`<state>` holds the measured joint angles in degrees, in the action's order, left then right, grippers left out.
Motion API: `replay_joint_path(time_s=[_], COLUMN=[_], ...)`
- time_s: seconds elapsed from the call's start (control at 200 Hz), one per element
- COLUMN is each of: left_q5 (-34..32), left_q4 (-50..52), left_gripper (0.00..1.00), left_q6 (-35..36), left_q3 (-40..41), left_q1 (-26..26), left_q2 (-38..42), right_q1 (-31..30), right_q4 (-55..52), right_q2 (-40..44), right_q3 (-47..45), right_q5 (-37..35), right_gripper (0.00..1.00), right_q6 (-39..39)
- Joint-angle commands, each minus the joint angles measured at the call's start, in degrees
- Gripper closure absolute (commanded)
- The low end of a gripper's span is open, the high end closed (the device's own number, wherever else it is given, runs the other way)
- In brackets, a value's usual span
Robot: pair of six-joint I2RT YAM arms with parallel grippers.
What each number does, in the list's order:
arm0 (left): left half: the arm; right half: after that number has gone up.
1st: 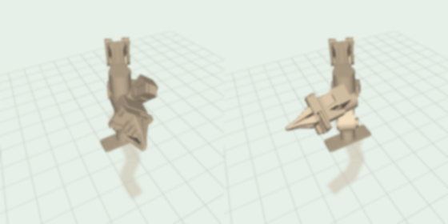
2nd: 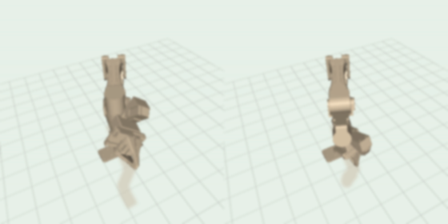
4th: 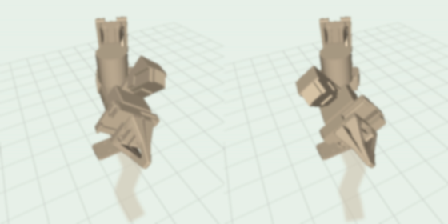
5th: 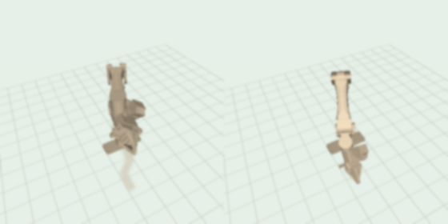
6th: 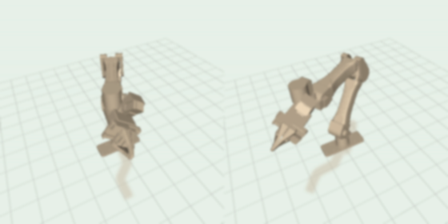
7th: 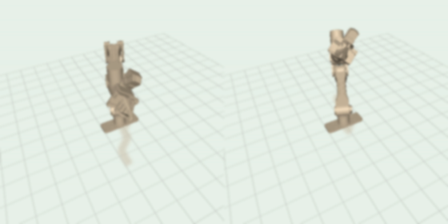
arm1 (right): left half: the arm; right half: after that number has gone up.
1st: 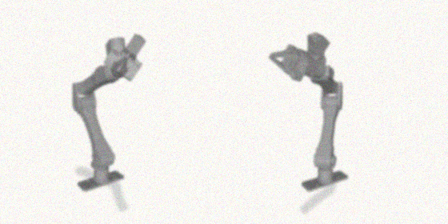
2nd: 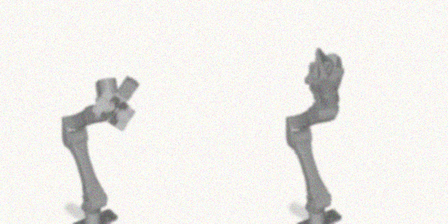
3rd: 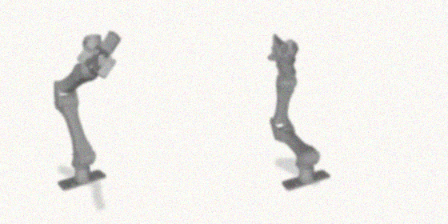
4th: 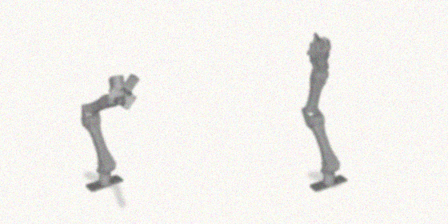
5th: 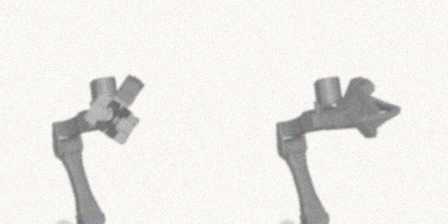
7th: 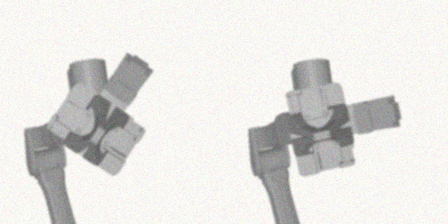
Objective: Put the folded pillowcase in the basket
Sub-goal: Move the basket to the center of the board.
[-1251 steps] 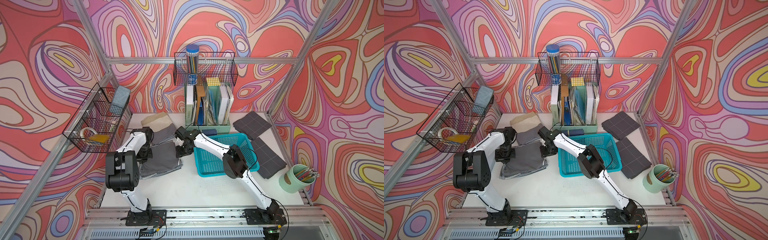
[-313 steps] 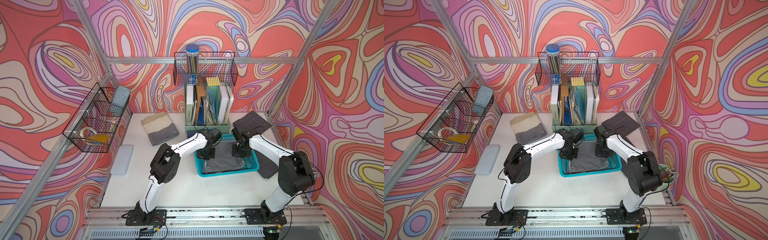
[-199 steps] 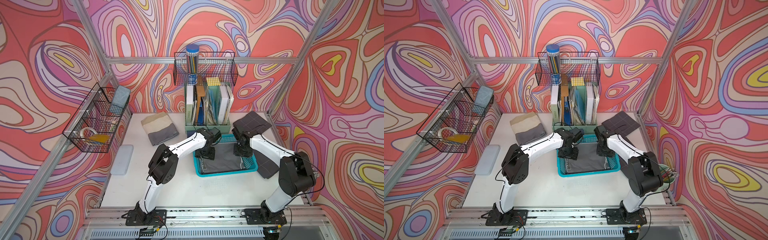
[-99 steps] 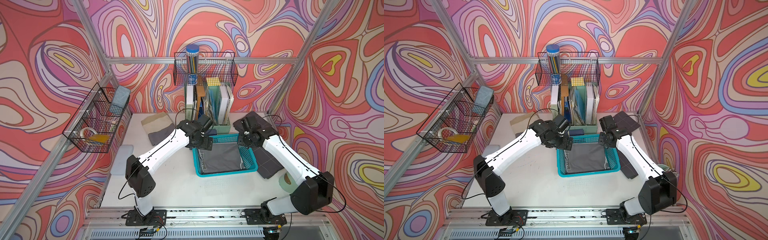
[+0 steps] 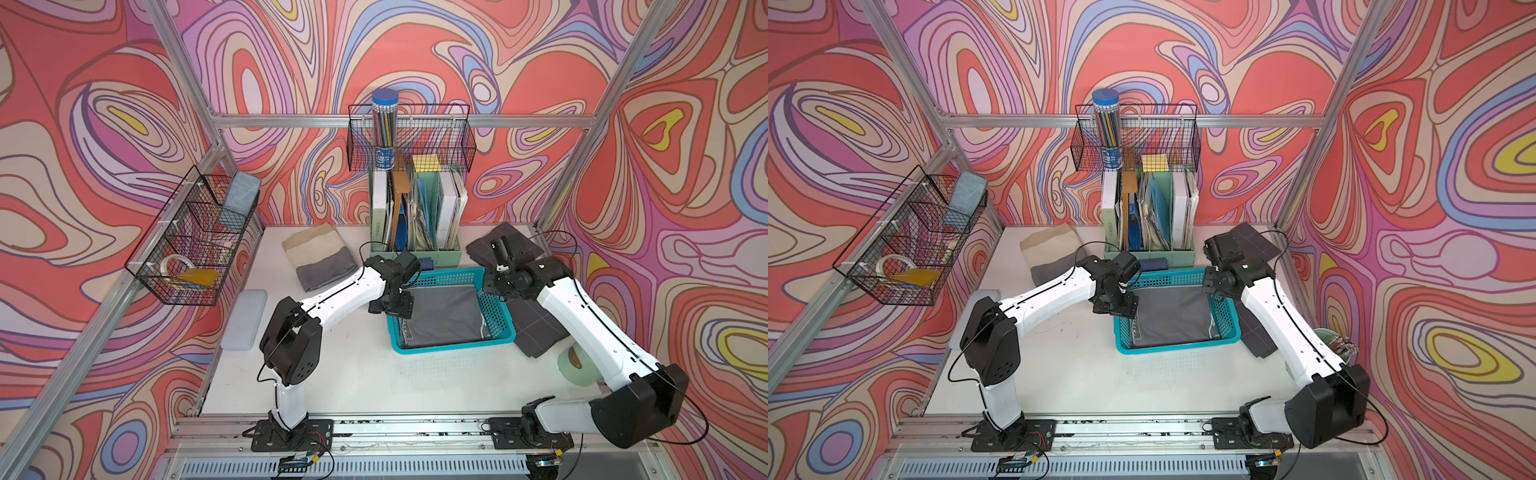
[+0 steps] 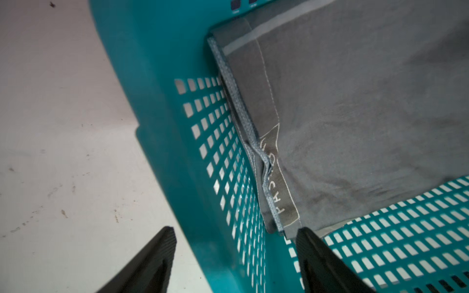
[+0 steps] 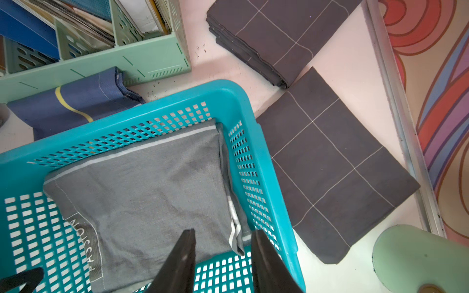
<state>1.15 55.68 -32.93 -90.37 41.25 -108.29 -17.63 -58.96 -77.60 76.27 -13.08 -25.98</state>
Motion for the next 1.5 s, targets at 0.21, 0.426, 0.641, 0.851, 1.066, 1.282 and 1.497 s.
replay_joint_path(time_s=[0.21, 0.426, 0.641, 0.851, 1.066, 1.282, 1.497], left_q5=[-4.5, -10.9, -15.5, -24.5, -33.5, -41.7, -42.7], left_q4=[3.7, 7.7, 12.5, 17.7, 19.4, 20.4, 23.0], left_gripper=[1.0, 1.0, 1.0, 1.0, 1.0, 1.0, 1.0], left_q6=[1.6, 5.2, 3.0, 3.3, 5.9, 5.8, 3.2], left_q3=[-0.4, 7.7, 14.0, 19.3, 19.5, 18.7, 15.8], left_q1=[-0.3, -3.6, -8.7, -17.1, -22.4, -25.0, -25.0], left_q2=[-1.1, 7.8, 14.8, 17.0, 13.6, 7.7, 1.3], right_q1=[0.3, 0.3, 0.3, 0.4, 4.9, 12.1, 15.7], right_q4=[-0.1, 3.4, 6.7, 5.6, 13.6, 14.7, 14.1], right_q2=[0.9, -0.8, -4.0, -8.3, -11.8, -15.5, -19.6], right_q3=[-0.2, -0.8, 0.2, 1.9, -3.4, -3.5, -7.0], right_q5=[-0.7, 1.2, 4.4, -0.3, 1.9, 3.3, 2.9], right_gripper=[0.64, 0.64, 0.65, 0.63, 1.0, 1.0, 1.0], right_q6=[0.2, 0.9, 0.4, -2.1, -8.9, -10.1, -12.9])
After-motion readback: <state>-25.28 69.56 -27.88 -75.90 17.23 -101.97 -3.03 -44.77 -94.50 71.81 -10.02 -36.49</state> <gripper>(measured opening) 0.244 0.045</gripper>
